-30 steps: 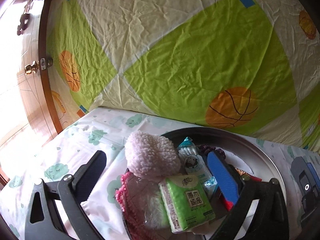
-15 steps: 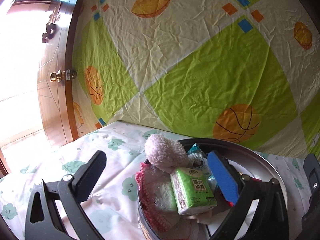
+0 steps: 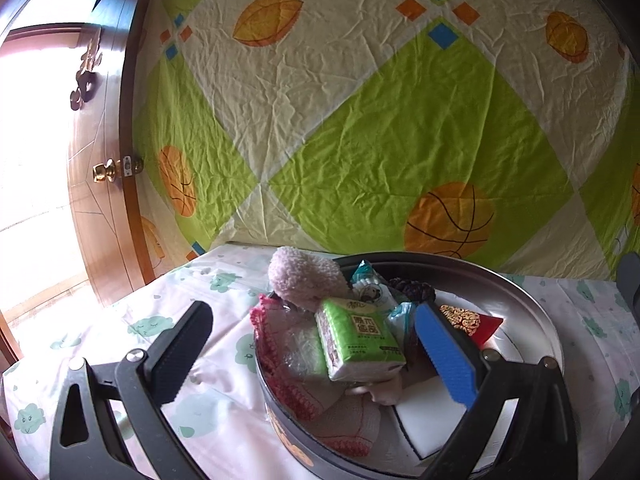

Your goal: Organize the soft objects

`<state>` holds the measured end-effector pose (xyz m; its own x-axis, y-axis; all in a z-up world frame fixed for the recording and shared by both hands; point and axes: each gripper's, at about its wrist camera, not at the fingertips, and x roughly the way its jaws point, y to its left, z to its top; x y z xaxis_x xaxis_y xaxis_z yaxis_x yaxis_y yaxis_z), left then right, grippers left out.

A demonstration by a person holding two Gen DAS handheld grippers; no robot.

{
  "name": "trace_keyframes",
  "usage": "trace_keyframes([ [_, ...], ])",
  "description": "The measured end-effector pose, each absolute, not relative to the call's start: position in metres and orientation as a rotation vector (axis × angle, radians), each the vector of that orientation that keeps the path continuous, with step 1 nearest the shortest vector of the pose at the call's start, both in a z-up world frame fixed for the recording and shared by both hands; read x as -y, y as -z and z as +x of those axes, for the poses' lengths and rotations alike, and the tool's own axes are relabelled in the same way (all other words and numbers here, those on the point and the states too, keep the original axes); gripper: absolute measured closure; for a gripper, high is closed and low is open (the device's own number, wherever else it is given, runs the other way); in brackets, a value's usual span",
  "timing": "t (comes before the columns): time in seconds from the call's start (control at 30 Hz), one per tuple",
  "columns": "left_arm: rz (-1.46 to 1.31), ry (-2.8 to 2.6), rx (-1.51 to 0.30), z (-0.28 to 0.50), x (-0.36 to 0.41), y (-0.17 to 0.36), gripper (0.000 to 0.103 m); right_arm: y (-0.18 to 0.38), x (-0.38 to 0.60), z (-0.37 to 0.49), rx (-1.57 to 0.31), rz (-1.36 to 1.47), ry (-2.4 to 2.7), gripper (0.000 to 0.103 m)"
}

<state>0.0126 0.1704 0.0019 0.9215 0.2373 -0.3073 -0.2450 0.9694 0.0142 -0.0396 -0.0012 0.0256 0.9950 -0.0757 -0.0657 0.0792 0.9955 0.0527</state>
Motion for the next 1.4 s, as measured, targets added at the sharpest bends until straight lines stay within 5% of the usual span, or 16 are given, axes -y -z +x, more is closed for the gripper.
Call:
trace_keyframes([
  [1.4,-0.03,-0.256,-0.288,-0.026,-0.144,-0.005,0.0,-0.03,0.022,-0.077,0.006,0.075,0.105,0.002],
])
